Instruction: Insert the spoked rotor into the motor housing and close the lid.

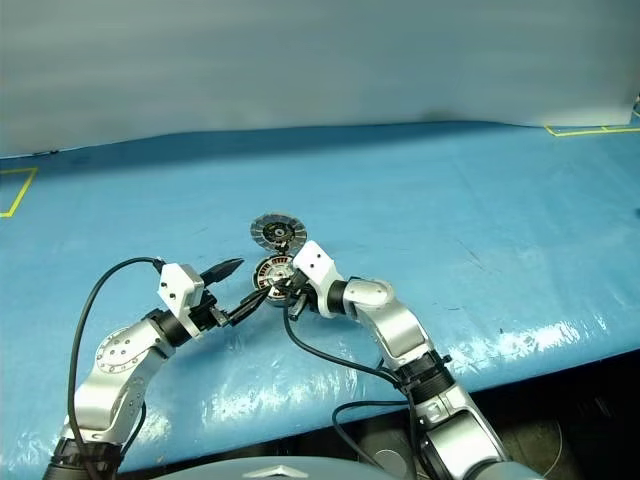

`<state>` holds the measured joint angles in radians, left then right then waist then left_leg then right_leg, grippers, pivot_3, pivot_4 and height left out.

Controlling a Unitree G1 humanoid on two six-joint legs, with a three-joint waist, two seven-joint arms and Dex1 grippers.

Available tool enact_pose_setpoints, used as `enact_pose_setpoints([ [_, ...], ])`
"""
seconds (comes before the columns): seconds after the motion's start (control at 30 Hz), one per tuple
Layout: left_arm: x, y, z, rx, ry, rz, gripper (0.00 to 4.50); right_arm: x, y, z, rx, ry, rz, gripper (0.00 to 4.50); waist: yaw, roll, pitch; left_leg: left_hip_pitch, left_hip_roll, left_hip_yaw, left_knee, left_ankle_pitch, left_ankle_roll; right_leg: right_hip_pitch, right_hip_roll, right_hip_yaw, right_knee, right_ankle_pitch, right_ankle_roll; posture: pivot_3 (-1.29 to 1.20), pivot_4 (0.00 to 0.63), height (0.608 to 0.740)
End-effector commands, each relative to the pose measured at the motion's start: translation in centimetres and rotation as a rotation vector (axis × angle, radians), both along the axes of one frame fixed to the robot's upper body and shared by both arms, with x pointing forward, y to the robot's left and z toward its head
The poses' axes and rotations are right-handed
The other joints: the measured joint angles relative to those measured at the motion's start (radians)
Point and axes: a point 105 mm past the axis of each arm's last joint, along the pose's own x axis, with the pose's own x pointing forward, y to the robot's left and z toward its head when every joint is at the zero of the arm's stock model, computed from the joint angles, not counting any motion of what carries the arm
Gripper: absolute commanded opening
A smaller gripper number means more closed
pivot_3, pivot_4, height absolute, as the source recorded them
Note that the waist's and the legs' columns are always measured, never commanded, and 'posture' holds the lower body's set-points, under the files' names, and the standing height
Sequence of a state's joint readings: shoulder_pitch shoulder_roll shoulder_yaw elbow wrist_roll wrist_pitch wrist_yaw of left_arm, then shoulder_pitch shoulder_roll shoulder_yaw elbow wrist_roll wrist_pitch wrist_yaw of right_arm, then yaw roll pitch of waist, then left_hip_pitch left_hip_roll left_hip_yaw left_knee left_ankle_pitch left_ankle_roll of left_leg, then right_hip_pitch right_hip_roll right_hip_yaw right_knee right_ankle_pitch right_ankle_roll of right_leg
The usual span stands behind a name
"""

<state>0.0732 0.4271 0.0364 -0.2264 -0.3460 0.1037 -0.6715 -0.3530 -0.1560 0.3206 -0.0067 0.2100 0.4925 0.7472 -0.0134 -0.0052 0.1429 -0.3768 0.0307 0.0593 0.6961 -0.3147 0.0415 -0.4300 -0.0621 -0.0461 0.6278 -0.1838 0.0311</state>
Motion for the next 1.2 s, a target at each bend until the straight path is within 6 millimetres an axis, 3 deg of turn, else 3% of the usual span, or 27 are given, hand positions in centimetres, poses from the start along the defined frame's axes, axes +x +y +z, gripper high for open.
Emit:
enact_pose_setpoints([
  [0.03, 0.6, 1.3, 1.1, -0.056, -0.028, 0.063, 4.13, -0.5, -0.9, 3.8, 0.127, -0.076, 0.012, 0.02, 0.0, 0.0, 0.0, 0.0, 0.0, 0.0, 0.0, 0.0, 0.0, 0.0, 0.0, 0.0, 0.0, 0.0, 0.0, 0.0, 0.15, 0.74],
  [0.13, 1.8, 2.9, 1.8, -0.129, -0.055, 0.167, 4.13, -1.1, -2.2, 4.3, 0.114, -0.093, -0.014, 0.02, 0.004, 0.0, 0.0, 0.0, 0.0, 0.0, -0.001, 0.0, 0.0, 0.0, 0.0, -0.001, -0.001, 0.0, 0.0, 0.0, 0.15, 0.74],
  [0.23, 2.8, 3.9, 2.5, -0.198, -0.073, 0.214, 3.53, -1.8, -3.0, 4.0, 0.091, -0.083, -0.038, 0.0, 0.005, -0.001, 0.001, 0.0, -0.001, -0.001, -0.001, 0.0, 0.0, 0.0, 0.0, -0.002, -0.001, 0.0, 0.0, 0.0, 0.15, 0.74],
  [0.5, 8.0, 4.9, 4.4, -0.352, -0.123, 0.298, 0.88, -3.1, -3.8, 3.0, 0.097, -0.02, -0.092, 0.0, 0.006, -0.004, 0.001, 0.0, -0.003, -0.002, 0.0, 0.0, 0.0, 0.001, 0.0, -0.002, -0.001, 0.001, 0.002, 0.0, 0.15, 0.74],
  [0.6, 9.7, 3.7, 4.4, -0.343, -0.105, 0.255, 0.04, -3.1, -4.0, 3.2, 0.12, -0.004, -0.12, 0.0, 0.004, -0.004, 0.001, 0.0, -0.003, -0.002, 0.0, 0.0, 0.0, 0.002, 0.0, -0.002, -0.001, 0.003, 0.005, 0.0, 0.15, 0.74],
  [0.7, 11.7, 2.8, 4.0, -0.288, -0.066, 0.233, 0.04, -3.2, -4.1, 3.2, 0.119, -0.001, -0.127, 0.0, 0.002, -0.004, 0.002, -0.001, -0.003, -0.001, 0.0, 0.001, -0.002, 0.001, 0.0, -0.002, -0.002, 0.003, 0.006, 0.0, 0.15, 0.74],
  [0.77, 12.7, 0.8, 4.2, -0.217, -0.044, 0.124, 0.04, -3.1, -4.2, 3.1, 0.108, -0.004, -0.136, 0.0, 0.006, -0.006, 0.002, -0.001, -0.003, -0.001, 0.0, 0.001, -0.002, 0.001, 0.0, -0.002, -0.002, 0.003, 0.006, 0.0, 0.15, 0.74],
  [0.9, 12.8, -2.5, 5.6, -0.11, -0.065, -0.095, 0.04, -3.1, -4.5, 2.9, 0.08, -0.014, -0.154, 0.0, 0.004, -0.007, 0.003, -0.002, -0.004, -0.001, 0.0, 0.001, -0.002, 0.001, 0.0, -0.003, -0.003, 0.003, 0.006, 0.0, 0.15, 0.74],
  [1.03, 12.5, -4.4, 6.2, -0.046, -0.094, -0.202, 0.04, -3.2, -4.7, 2.6, 0.058, -0.016, -0.168, 0.0, -0.001, -0.007, 0.003, -0.002, -0.003, 0.0, 0.0, 0.001, -0.002, 0.001, 0.0, -0.002, -0.003, 0.003, 0.007, 0.0, 0.15, 0.74],
  [1.1, 10.7, -6.4, 5.8, 0.058, -0.126, -0.358, 0.04, -3.2, -5.1, 2.2, 0.035, -0.019, -0.194, 0.0, 0.001, -0.007, 0.003, -0.002, -0.003, 0.0, -0.001, 0.001, -0.002, 0.0, 0.0, -0.002, -0.003, 0.003, 0.007, 0.0, 0.15, 0.74],
  [1.2, 9.0, -7.3, 4.9, 0.172, -0.139, -0.486, 0.04, -3.2, -5.6, 2.0, 0.03, -0.017, -0.218, 0.0, 0.003, -0.007, 0.003, -0.002, -0.003, 0.0, -0.001, 0.001, -0.002, 0.0, 0.0, -0.002, -0.003, 0.003, 0.007, 0.0, 0.15, 0.74],
])
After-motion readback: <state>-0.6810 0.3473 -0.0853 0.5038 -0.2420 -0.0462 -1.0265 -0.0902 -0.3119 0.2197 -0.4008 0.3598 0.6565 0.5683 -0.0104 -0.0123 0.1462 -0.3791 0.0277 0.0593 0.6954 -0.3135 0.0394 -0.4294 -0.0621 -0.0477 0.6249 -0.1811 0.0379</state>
